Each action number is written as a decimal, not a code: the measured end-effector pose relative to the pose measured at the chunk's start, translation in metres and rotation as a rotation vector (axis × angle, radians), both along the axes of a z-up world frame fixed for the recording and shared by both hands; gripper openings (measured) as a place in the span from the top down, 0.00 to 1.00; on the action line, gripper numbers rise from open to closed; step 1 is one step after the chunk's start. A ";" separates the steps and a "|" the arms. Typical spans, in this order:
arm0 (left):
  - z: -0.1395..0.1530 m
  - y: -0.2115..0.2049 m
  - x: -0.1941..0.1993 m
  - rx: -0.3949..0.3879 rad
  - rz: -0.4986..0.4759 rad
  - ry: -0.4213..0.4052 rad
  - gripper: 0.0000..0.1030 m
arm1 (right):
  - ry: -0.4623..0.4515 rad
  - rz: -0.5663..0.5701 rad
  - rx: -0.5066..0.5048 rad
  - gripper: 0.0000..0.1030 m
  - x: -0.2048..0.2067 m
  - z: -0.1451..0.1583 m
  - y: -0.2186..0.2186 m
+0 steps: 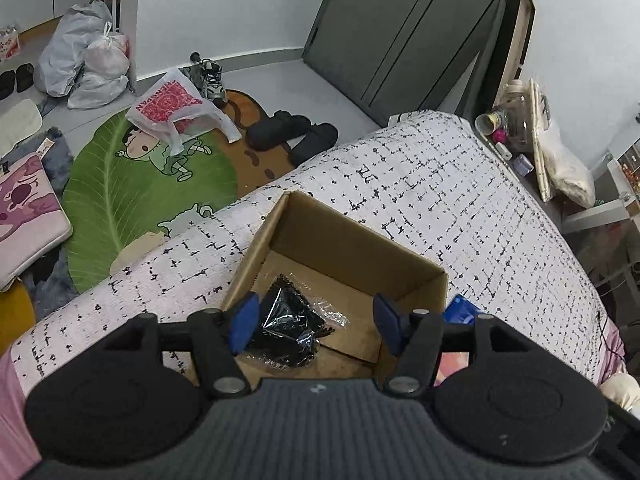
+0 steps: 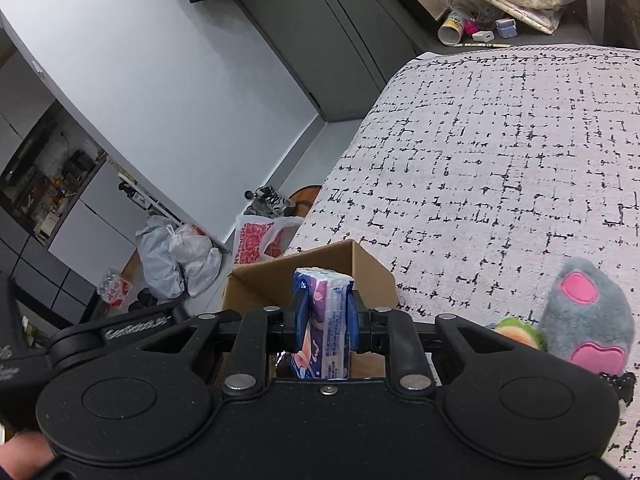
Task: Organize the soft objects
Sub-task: 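Open both tools to drop the bag and tissue pack into the box, then move both tools back to the plush toys beside the box, then grasp the black fabric piece with the right tool while the left tool grasps the white tissue bundle, then carry the black fabric and white tissue bundle with both tools over the box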
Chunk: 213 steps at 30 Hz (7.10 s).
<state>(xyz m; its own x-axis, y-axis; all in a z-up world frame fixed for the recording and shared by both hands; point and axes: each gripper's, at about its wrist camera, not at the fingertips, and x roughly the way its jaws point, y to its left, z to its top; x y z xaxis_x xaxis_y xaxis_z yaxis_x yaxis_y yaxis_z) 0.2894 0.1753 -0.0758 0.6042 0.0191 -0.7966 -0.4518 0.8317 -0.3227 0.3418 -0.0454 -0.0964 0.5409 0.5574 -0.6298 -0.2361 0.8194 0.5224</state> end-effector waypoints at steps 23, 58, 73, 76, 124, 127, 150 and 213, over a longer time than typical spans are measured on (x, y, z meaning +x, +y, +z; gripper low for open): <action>0.037 -0.029 -0.059 0.058 0.032 -0.103 0.19 | -0.099 -0.015 -0.007 0.00 -0.035 0.045 -0.037; 0.093 -0.101 -0.134 0.129 -0.049 -0.123 0.19 | -0.319 0.050 -0.237 0.00 -0.111 0.097 -0.122; 0.095 -0.147 -0.150 0.132 -0.085 -0.118 0.01 | -0.233 0.058 -0.204 0.00 -0.125 0.088 -0.176; 0.093 -0.156 -0.150 0.134 -0.093 -0.113 0.01 | -0.229 0.064 -0.208 0.00 -0.127 0.086 -0.182; -0.024 -0.213 -0.063 0.023 -0.132 0.028 0.12 | -0.081 0.138 -0.162 0.12 -0.072 -0.035 -0.189; -0.034 -0.215 -0.057 0.022 -0.132 0.034 0.16 | -0.060 0.130 -0.145 0.17 -0.066 -0.042 -0.190; -0.094 -0.206 -0.029 -0.015 -0.012 0.004 0.26 | -0.042 0.198 -0.209 0.31 -0.035 -0.078 -0.161; 0.015 -0.159 -0.078 0.016 -0.072 -0.052 0.52 | -0.116 0.116 -0.130 0.80 -0.063 -0.005 -0.134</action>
